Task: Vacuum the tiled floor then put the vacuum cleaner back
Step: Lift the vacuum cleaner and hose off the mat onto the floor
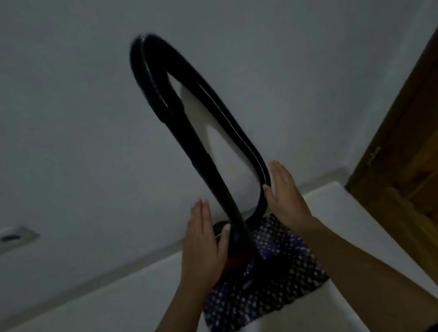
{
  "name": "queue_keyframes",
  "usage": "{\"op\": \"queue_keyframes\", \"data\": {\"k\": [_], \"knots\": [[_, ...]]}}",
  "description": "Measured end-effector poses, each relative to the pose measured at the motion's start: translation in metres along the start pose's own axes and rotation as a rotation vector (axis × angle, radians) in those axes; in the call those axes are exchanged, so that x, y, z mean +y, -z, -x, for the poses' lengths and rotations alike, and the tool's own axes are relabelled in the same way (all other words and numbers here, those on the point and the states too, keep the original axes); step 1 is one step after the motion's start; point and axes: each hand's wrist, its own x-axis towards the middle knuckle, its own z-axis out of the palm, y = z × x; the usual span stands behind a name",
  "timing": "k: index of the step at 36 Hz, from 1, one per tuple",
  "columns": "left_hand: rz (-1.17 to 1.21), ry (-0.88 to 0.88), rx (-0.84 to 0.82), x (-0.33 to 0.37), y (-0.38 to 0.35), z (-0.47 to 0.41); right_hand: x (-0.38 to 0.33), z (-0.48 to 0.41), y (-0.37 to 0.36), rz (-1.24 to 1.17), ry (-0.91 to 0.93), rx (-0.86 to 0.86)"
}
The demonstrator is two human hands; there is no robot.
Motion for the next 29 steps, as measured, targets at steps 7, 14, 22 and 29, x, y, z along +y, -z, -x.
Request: {"op": "queue_keyframes", "data": {"k": [7, 14, 22, 29], "knots": [[0.178, -0.020, 0.146, -0.036, -0.078, -0.026, 0.064, -0.056, -0.076, -0.064, 0.049, 0.115], [0.408, -0.214, 0.440, -0.045, -0.125, -0.055, 0.101, -0.118, -0.119, -0.114, 0.161, 0.282], [0.414, -0.500, 0.590, -0.054, -0.149, -0.072, 0.115, -0.144, -0.136, -0.203, 0.236, 0.391], [0.405, -0.537, 0.556, -0.053, -0.142, -0.068, 0.109, -0.148, -0.131, -0.172, 0.249, 0.423]]}}
